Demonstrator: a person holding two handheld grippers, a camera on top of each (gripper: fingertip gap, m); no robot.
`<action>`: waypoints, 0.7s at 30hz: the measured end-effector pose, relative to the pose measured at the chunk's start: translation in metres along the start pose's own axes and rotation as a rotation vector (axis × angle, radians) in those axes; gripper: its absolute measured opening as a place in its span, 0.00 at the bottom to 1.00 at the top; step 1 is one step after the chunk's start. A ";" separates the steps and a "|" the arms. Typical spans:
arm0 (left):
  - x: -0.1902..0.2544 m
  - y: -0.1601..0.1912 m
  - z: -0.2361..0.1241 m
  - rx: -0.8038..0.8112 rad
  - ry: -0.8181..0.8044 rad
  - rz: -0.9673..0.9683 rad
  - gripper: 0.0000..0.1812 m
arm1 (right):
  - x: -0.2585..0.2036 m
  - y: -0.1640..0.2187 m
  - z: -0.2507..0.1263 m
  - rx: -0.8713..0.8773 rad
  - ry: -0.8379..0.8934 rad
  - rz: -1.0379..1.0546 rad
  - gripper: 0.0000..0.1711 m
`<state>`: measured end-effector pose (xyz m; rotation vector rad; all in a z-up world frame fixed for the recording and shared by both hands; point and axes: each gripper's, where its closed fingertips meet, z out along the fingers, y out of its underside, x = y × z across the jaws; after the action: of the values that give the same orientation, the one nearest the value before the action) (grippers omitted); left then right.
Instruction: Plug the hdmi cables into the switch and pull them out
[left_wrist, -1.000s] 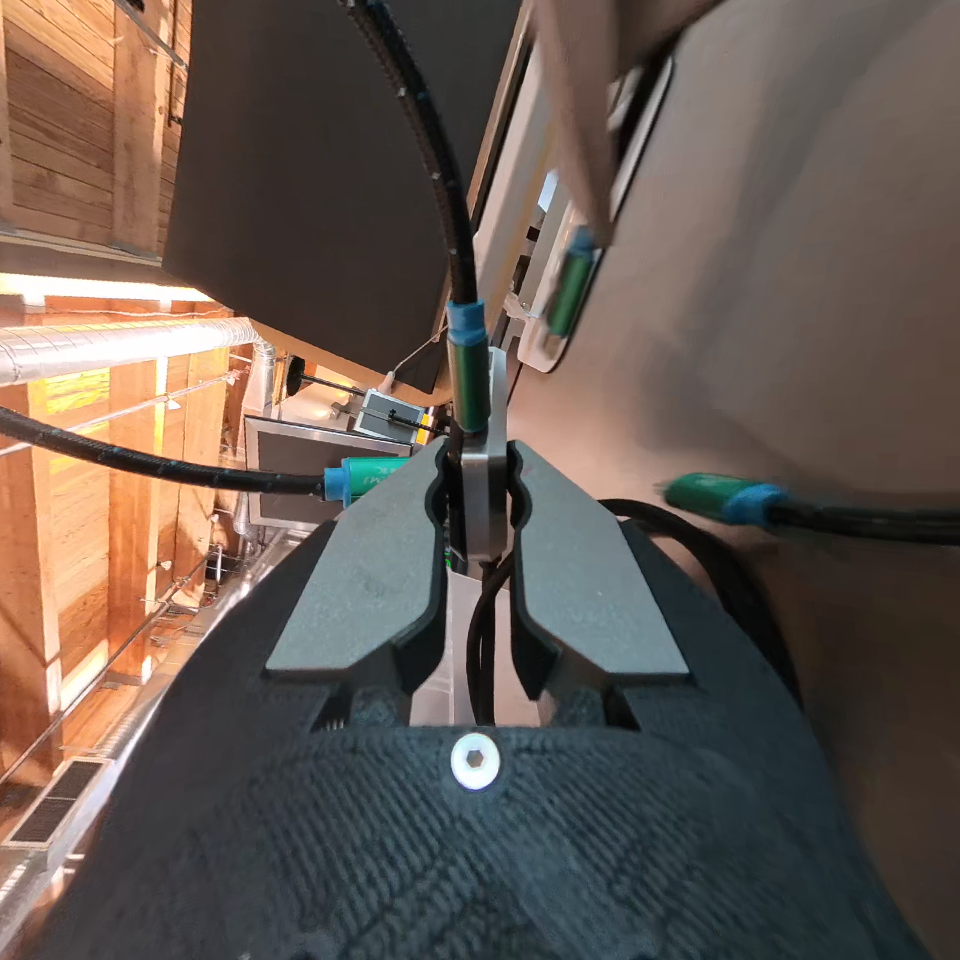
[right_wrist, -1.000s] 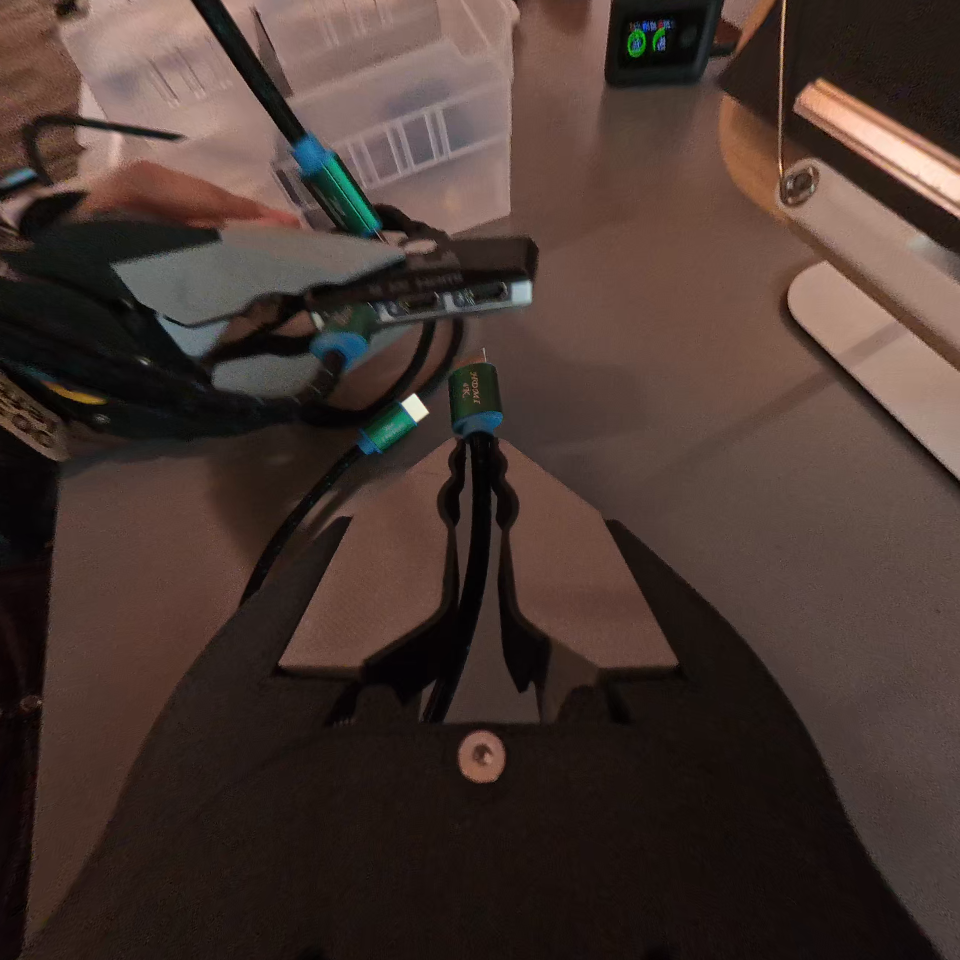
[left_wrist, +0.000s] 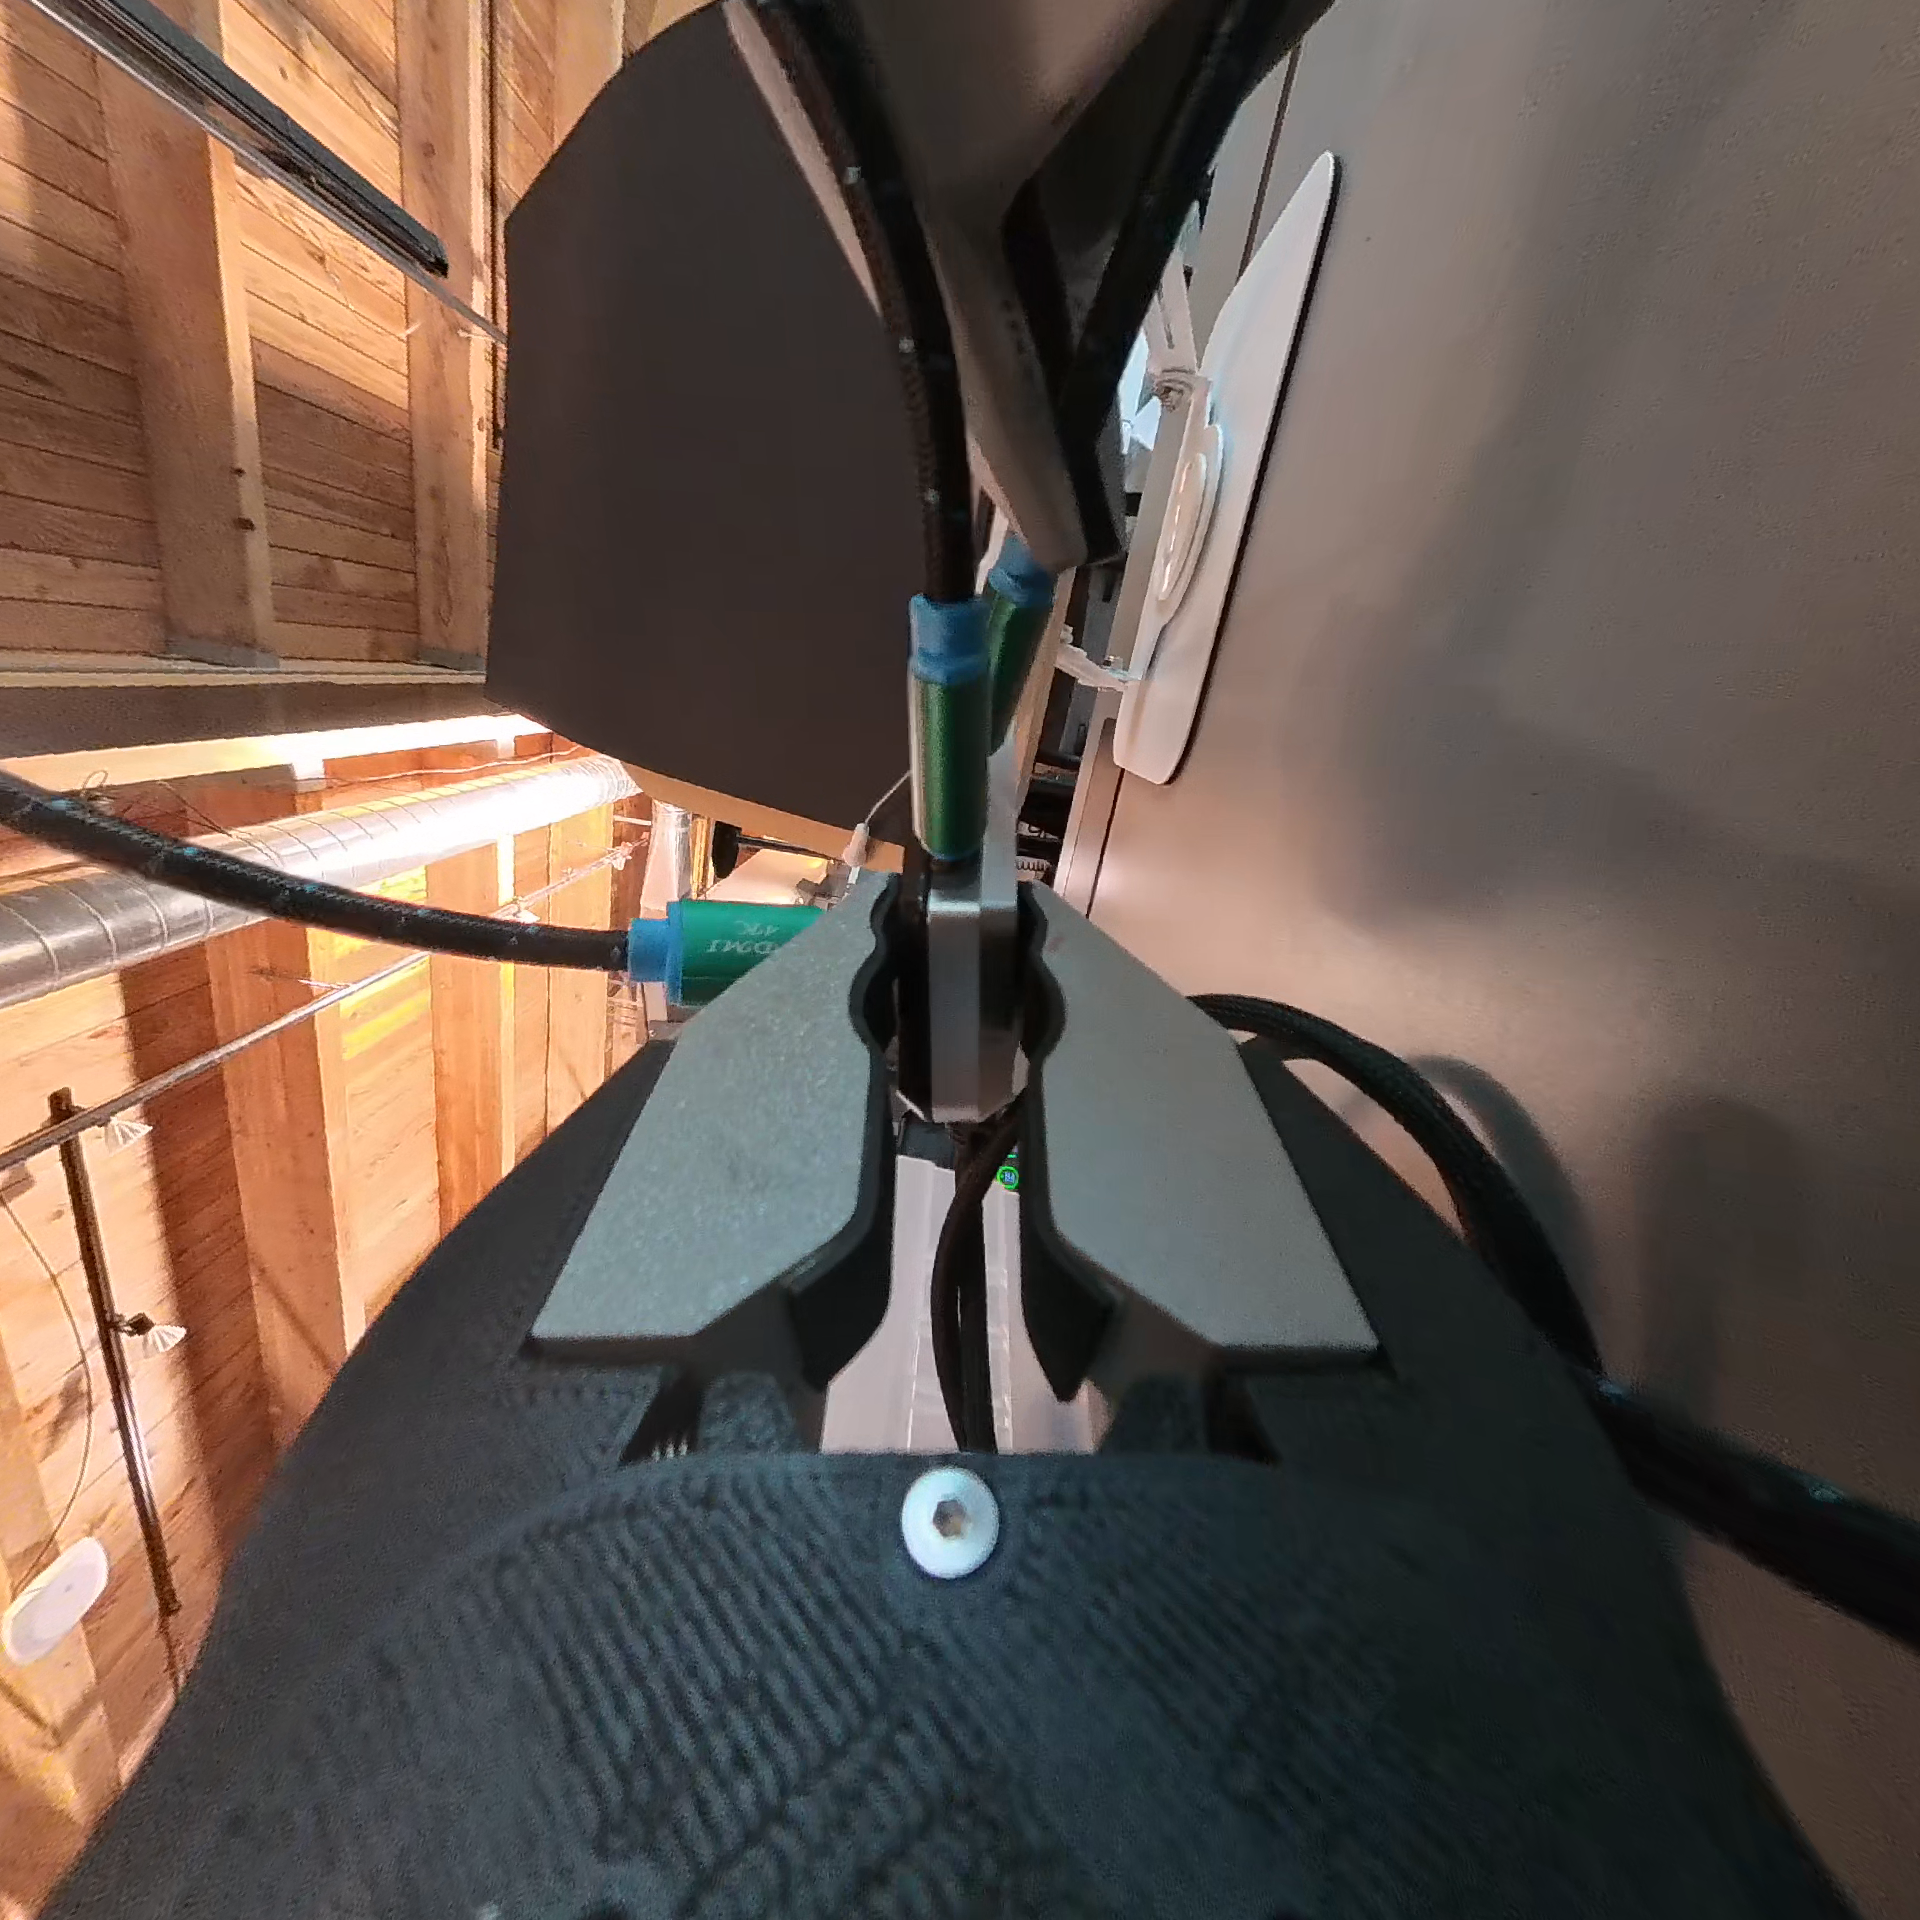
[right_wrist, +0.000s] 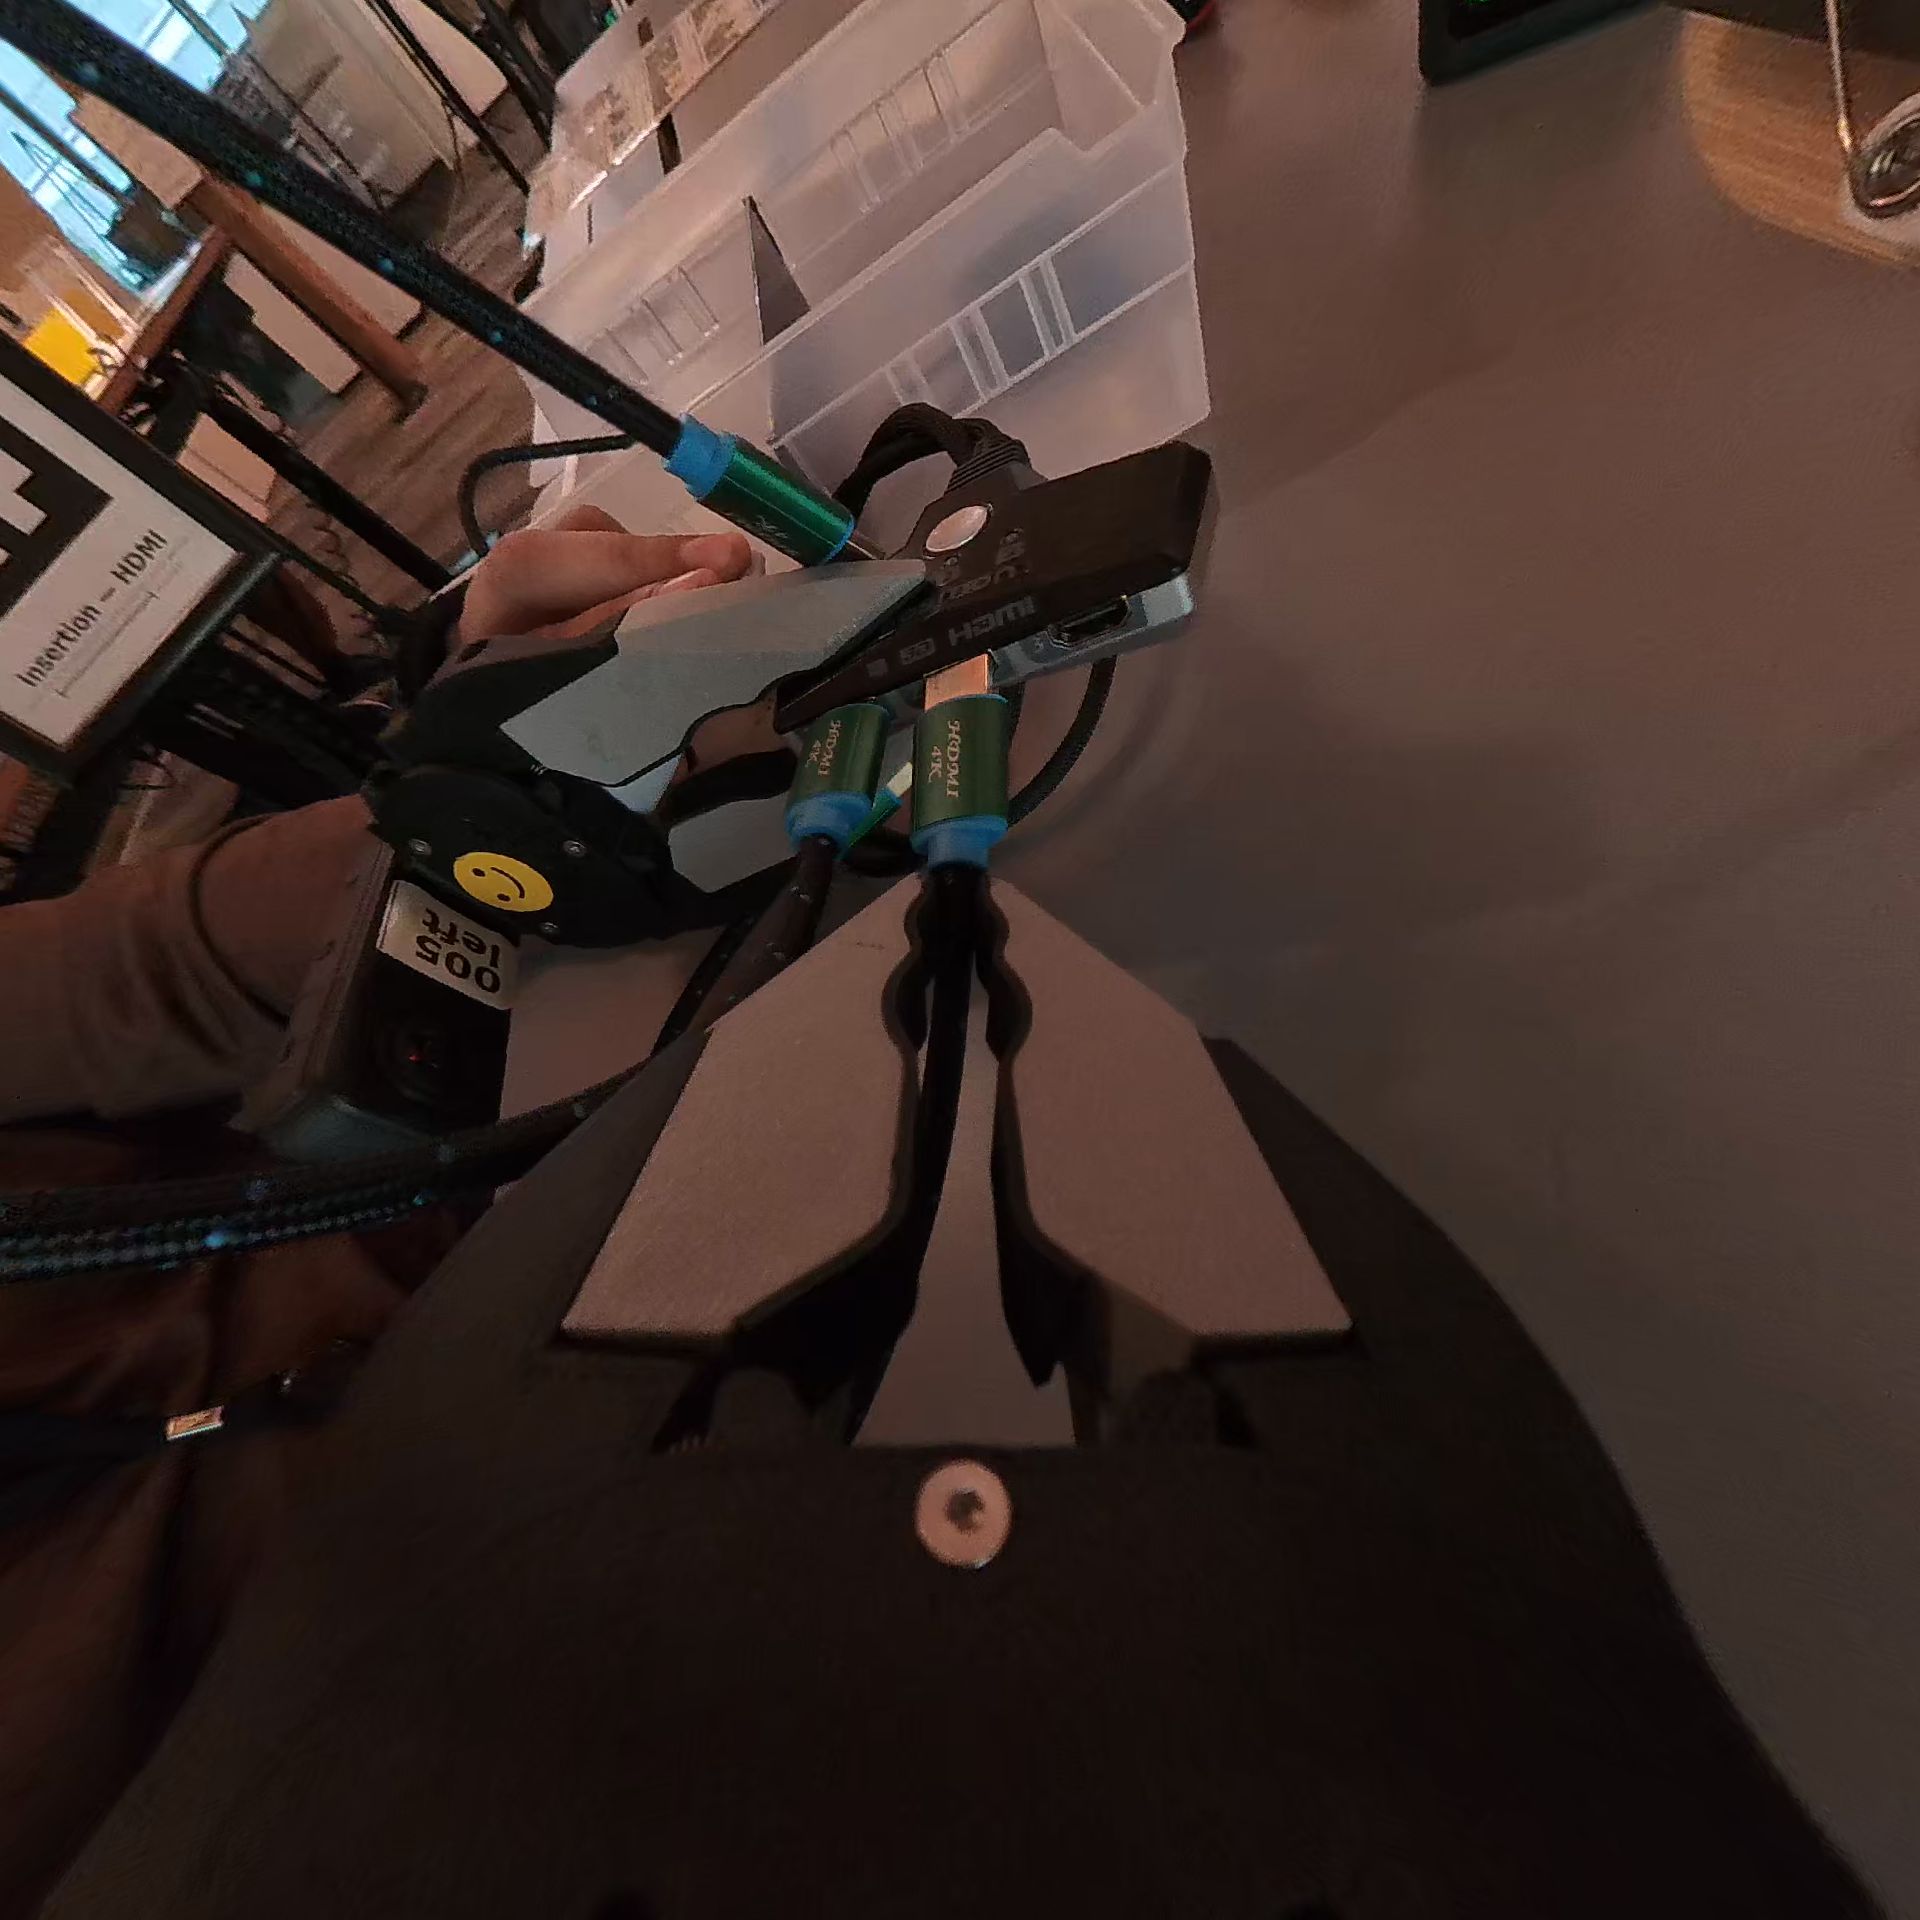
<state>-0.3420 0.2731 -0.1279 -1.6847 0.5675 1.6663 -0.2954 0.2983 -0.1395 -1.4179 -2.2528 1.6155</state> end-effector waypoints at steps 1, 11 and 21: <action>0.000 0.000 0.000 0.002 -0.002 0.001 0.09 | 0.000 0.000 0.000 -0.001 -0.007 0.007 0.02; -0.002 -0.010 -0.002 0.041 -0.039 0.085 0.10 | -0.003 0.008 -0.006 -0.033 -0.100 0.106 0.02; -0.001 -0.021 -0.007 0.118 -0.051 0.119 0.10 | -0.008 0.016 -0.015 -0.095 -0.088 0.050 0.02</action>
<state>-0.3221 0.2824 -0.1240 -1.5467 0.7395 1.7191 -0.2733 0.3047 -0.1414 -1.4640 -2.3917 1.6370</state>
